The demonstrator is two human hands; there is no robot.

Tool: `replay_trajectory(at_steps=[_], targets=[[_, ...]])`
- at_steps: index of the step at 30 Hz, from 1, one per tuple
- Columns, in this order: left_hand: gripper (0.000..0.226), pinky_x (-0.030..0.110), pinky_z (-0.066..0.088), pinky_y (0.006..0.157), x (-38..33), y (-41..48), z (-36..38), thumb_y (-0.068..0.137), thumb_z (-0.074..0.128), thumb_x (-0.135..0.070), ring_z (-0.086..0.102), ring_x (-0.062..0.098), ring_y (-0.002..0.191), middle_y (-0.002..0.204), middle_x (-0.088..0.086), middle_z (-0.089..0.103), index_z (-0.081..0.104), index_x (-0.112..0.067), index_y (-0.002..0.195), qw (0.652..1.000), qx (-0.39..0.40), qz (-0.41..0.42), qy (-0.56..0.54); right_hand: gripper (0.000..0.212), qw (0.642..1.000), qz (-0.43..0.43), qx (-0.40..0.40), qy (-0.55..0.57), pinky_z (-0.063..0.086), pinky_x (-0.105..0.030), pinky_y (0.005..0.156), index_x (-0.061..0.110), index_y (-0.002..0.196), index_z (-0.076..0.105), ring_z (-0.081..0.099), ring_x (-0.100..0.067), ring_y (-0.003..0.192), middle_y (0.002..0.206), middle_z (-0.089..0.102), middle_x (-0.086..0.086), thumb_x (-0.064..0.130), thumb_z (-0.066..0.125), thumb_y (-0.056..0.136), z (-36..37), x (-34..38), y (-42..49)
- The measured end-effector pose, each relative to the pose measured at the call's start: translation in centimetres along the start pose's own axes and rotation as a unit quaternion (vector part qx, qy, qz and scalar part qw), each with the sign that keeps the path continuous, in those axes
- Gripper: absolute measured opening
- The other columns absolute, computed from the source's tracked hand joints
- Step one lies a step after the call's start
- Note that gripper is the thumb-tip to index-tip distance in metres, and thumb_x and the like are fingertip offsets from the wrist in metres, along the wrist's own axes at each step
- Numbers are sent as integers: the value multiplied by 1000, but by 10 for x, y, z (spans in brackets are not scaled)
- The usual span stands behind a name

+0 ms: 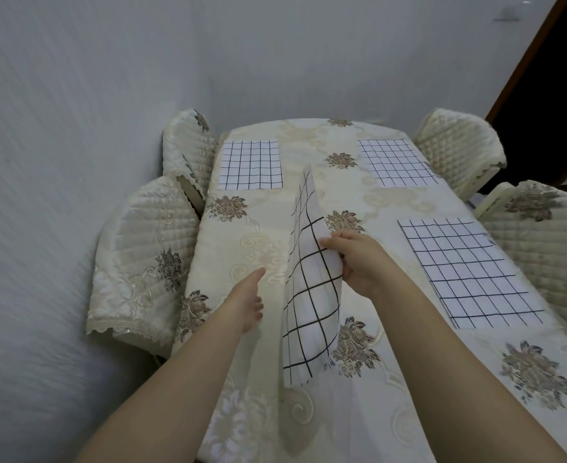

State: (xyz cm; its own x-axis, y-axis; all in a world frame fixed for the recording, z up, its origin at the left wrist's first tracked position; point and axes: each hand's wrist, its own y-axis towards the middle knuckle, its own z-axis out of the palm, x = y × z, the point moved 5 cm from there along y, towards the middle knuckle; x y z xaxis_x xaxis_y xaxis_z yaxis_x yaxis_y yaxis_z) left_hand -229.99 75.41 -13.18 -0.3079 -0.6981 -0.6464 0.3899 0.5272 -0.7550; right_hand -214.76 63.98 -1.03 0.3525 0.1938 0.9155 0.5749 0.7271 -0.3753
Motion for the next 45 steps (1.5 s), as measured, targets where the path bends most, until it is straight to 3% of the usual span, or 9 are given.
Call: replay_trajectory(at_steps=[4, 5, 10, 14, 17, 20, 28, 34, 45], targets=[[59, 32, 50, 59, 12, -5, 8, 94, 43, -54, 63, 26, 62, 76, 16, 64, 51, 2, 110, 995, 70, -52, -50, 2, 999, -2, 22, 39, 57, -32, 66, 5, 89, 63, 67, -25, 75, 88, 70, -13, 6, 62, 88, -2, 6, -2], [55, 32, 49, 58, 11, -4, 10, 95, 42, -52, 64, 26, 60, 72, 15, 65, 55, 0, 101, 993, 84, -53, -66, 2, 999, -2, 20, 46, 58, -30, 62, 5, 87, 62, 68, -24, 73, 87, 70, -13, 6, 61, 88, -4, 7, -2], [33, 39, 54, 73, -7, -9, 15, 95, 51, -29, 72, 27, 80, 95, 15, 73, 68, -3, 104, 989, 118, -23, -82, 11, 998, -4, 3, 66, 58, -29, 62, 3, 99, 63, 68, -23, 74, 91, 70, -13, 5, 60, 89, -15, 10, -3], [46, 41, 57, 81, -21, -4, -2, 95, 54, -34, 62, 30, 106, 126, 14, 62, 57, -3, 129, 992, 76, 7, -96, 14, 999, -4, -24, 35, 55, -27, 56, 2, 103, 63, 66, -21, 70, 89, 69, -12, 5, 58, 89, -27, 11, -2], [29, 37, 60, 66, -29, -2, -11, 94, 56, -27, 68, 25, 77, 84, 9, 73, 65, -2, 106, 991, 70, 23, -114, 12, 999, -5, -40, 17, 55, -28, 56, 3, 100, 66, 66, -18, 66, 89, 70, -11, 7, 58, 91, -31, 10, 1], [21, 42, 51, 67, -38, -6, -16, 96, 55, -22, 63, 25, 76, 61, 7, 71, 63, -5, 86, 990, 70, 31, -116, 12, 998, -5, -62, -9, 57, -31, 62, 4, 100, 66, 67, -21, 70, 89, 70, -11, 9, 59, 91, -32, 6, 5], [17, 38, 52, 71, -68, -12, -47, 97, 51, -13, 63, 21, 73, 60, 5, 71, 62, -5, 88, 990, 50, 90, -91, 9, 992, -8, -102, -71, 51, -29, 59, 9, 86, 65, 63, -20, 71, 86, 67, -9, 7, 58, 92, -21, -2, 20], [12, 39, 55, 72, -93, -8, -74, 97, 52, -14, 62, 23, 75, 88, 10, 66, 60, -9, 90, 982, 14, 182, -49, 14, 990, -32, -92, -102, 54, -31, 62, 14, 95, 68, 65, -22, 77, 92, 69, -9, 9, 55, 93, -1, -7, 34], [15, 32, 54, 65, -116, 11, -84, 98, 50, -15, 61, 18, 71, 84, 6, 66, 58, -13, 86, 970, 5, 231, -74, 12, 990, -40, -88, -104, 54, -30, 61, 11, 77, 64, 61, -21, 71, 77, 64, -6, 8, 62, 88, 11, -4, 72]])
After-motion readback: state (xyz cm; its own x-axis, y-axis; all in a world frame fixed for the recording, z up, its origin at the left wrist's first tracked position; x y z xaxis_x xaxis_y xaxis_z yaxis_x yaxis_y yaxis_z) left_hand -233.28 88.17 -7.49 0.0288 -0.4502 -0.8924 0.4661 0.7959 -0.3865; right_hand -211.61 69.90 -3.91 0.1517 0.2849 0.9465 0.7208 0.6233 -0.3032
